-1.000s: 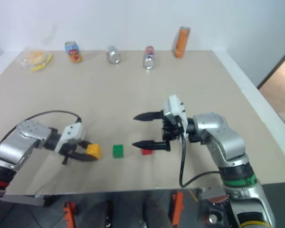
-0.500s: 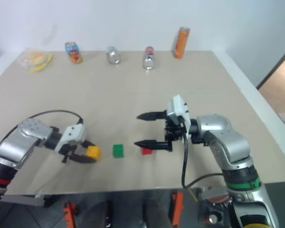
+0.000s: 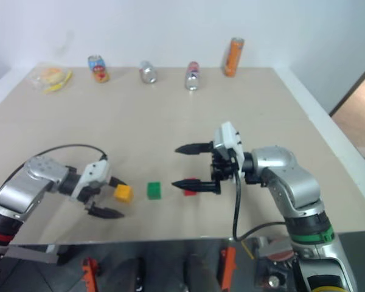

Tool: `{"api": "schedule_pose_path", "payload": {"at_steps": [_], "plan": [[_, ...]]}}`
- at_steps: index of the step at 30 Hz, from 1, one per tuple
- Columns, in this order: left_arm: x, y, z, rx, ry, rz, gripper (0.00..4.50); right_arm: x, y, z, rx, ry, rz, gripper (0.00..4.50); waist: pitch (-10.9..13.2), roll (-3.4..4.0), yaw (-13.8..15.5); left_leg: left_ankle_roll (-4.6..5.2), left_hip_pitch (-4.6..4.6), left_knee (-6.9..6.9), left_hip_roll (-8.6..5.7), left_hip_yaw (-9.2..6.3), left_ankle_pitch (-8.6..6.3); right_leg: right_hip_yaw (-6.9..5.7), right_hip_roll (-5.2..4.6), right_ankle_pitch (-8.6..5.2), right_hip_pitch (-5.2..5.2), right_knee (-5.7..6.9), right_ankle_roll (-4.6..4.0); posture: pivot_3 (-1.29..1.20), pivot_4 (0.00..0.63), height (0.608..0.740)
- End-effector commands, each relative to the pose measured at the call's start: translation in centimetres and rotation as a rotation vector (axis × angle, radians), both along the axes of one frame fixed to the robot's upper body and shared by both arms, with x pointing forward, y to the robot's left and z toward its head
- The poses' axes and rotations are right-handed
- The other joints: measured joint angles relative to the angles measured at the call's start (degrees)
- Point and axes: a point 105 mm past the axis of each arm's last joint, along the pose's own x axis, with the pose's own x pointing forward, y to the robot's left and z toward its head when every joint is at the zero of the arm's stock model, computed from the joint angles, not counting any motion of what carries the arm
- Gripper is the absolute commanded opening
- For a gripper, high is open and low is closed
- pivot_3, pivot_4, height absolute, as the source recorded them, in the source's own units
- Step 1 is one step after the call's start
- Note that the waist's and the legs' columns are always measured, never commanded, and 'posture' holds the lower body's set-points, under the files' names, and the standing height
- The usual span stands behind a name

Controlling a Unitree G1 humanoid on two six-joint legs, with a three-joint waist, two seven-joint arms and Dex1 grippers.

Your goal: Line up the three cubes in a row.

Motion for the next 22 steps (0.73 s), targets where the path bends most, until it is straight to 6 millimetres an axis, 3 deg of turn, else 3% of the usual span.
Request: {"api": "schedule_pose_path", "payload": {"at_steps": [1,5,8,11,16,22], "plan": [[0.0,0.0,4.9,-0.182,-0.062,0.074,4.46,-0.8,-1.2,1.6,0.04,-0.033,-0.013,4.5,0.0,-0.01,0.0,0.0,-0.03,-0.01,0.0,0.0,0.0,0.0,0.0,0.01,-0.02,0.0,0.02,0.0,0.15,0.74],[-0.1,1.3,10.8,-0.434,-0.147,0.258,4.46,-0.9,-3.2,1.9,0.086,0.007,-0.105,4.5,0.0,-0.02,0.0,-0.08,-0.12,-0.08,0.0,-0.04,-0.11,-0.02,0.0,-0.04,-0.06,-0.01,0.28,0.0,0.15,0.74],[0.3,3.7,12.8,-0.489,-0.294,0.466,4.46,0.0,-5.1,1.7,0.104,0.009,-0.256,4.5,0.0,-0.01,-0.1,-0.06,-0.09,-0.16,-0.02,-0.06,-0.16,-0.02,0.0,-0.05,-0.04,-0.01,0.44,0.0,0.15,0.74],[0.6,6.4,12.6,-0.505,-0.377,0.668,4.46,1.8,-7.3,1.0,0.133,0.006,-0.458,4.5,0.0,-0.01,-0.2,-0.07,0.06,-0.26,-0.01,-0.02,-0.17,0.03,0.01,-0.06,-0.01,-0.01,0.43,0.0,0.15,0.74],[0.0,10.0,9.7,-0.482,-0.423,0.901,4.46,3.0,-9.2,-0.7,0.195,0.034,-0.672,4.5,0.0,-0.05,-0.1,-0.1,0.2,-0.29,-0.01,-0.01,-0.14,0.05,0.01,-0.15,0.07,-0.01,0.08,0.0,0.15,0.74],[-0.9,10.8,8.1,-0.496,-0.43,1.01,4.46,2.8,-9.6,-0.7,0.227,0.023,-0.759,4.5,0.0,-0.05,-0.1,-0.13,0.13,-0.11,-0.07,0.22,-0.13,0.23,-0.08,-0.14,0.06,-0.04,0.09,0.0,0.15,0.74]]}}
